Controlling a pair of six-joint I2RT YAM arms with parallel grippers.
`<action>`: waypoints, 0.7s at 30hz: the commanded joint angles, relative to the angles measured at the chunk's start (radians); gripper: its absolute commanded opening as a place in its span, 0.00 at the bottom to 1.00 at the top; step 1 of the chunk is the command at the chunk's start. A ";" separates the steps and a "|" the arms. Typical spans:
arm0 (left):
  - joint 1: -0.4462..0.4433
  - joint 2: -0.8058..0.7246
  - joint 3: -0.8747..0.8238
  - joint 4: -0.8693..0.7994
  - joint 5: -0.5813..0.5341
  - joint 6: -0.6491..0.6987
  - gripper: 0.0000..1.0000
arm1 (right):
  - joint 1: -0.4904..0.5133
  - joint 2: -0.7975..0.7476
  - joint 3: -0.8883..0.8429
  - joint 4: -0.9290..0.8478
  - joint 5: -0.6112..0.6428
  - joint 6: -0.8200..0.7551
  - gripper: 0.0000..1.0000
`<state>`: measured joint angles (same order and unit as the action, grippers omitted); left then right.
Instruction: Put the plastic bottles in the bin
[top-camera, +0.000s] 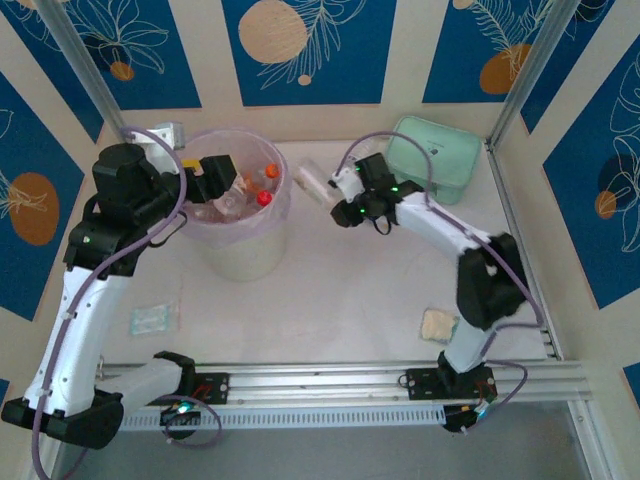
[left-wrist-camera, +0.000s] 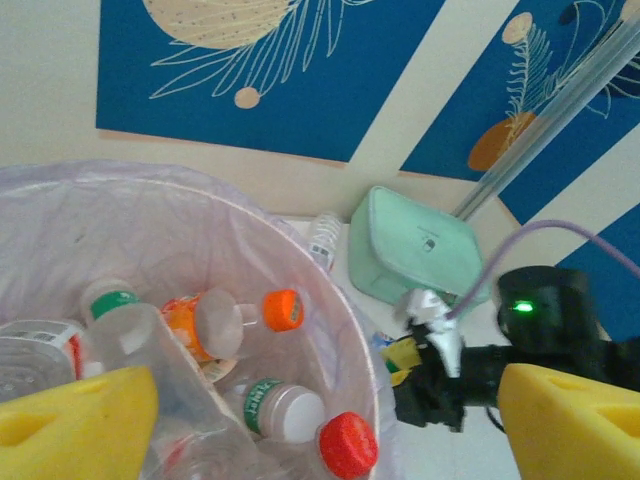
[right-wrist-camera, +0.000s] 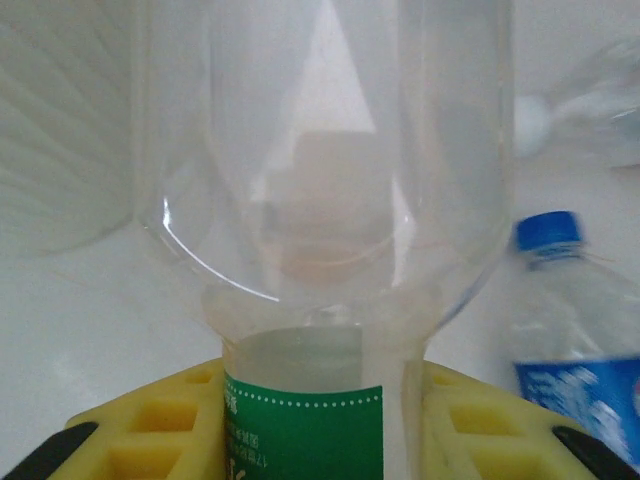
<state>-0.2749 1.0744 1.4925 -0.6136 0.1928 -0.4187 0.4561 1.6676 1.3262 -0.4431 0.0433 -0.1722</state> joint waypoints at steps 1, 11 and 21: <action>0.005 0.021 0.049 0.027 0.042 -0.024 0.90 | -0.021 -0.155 -0.044 0.018 -0.053 0.079 0.22; 0.005 0.037 0.055 0.068 0.062 -0.040 0.95 | 0.111 -0.297 0.134 -0.061 -0.036 -0.004 0.16; 0.007 0.000 0.071 0.042 0.006 0.001 1.00 | 0.285 -0.095 0.430 -0.100 0.012 -0.115 0.16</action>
<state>-0.2749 1.0863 1.5505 -0.6044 0.1734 -0.4179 0.6983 1.5417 1.7027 -0.5274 0.0471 -0.2398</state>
